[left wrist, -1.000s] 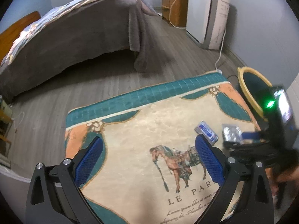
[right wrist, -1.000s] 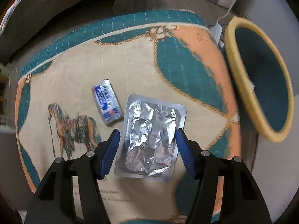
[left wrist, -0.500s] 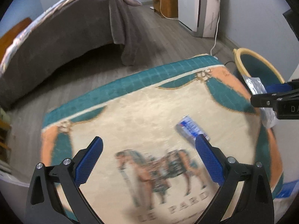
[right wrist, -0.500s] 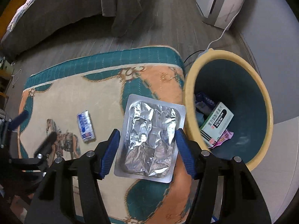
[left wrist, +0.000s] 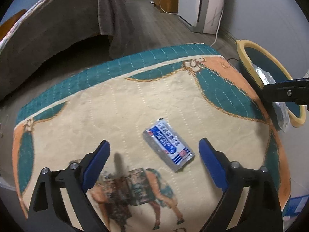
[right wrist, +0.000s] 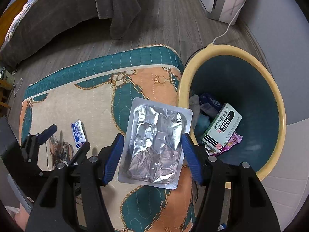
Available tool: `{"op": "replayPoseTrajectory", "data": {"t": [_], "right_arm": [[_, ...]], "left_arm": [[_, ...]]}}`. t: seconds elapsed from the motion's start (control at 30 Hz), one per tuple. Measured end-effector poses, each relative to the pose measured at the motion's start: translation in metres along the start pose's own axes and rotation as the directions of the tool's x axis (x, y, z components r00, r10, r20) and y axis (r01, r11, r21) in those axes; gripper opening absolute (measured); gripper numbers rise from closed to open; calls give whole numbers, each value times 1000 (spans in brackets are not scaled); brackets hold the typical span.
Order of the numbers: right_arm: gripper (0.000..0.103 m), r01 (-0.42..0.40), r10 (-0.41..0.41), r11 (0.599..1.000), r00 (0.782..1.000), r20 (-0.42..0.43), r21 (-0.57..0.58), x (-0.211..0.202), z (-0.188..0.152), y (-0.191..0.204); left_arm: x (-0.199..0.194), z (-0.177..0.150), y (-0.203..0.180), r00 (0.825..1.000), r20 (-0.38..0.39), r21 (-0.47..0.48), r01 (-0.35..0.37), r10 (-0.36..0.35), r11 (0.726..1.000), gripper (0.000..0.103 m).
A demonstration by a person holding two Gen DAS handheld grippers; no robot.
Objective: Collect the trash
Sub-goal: 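Grasp the silver blister pack with the right tool, then grasp the small blue-white packet with the left tool while the right tool holds the blister pack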
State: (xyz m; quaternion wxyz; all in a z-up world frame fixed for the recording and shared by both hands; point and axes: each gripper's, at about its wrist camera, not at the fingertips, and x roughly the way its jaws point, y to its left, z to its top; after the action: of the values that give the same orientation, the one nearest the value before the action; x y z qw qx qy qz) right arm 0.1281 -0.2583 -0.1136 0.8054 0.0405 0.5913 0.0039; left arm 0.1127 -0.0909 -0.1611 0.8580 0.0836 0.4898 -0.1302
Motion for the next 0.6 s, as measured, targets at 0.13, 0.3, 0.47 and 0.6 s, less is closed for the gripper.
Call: {"op": "replayPoseTrajectory", "data": {"t": [0.13,0.3,0.47,0.6], "right_arm": [[61,-3,3,1000,1000,1,-10,0,0,2],[61,-5,5,1000,1000,4,-23,-1,0,6],[61,1,-1,999,1000,14,-54,-4,0,14],[61,6,-5,997,1000,14,-78,-5,-2,19]], "left_arm": [[4,1,-2,1000,-15,18,10,-9,1000,66],[1,-2,-1,999,-12,48,36,-36,998,40],[0,-6,9,999,-13,44,38,-37,998,34],[-7,-7,25,999,4,12,50,-50,999,34]]}}
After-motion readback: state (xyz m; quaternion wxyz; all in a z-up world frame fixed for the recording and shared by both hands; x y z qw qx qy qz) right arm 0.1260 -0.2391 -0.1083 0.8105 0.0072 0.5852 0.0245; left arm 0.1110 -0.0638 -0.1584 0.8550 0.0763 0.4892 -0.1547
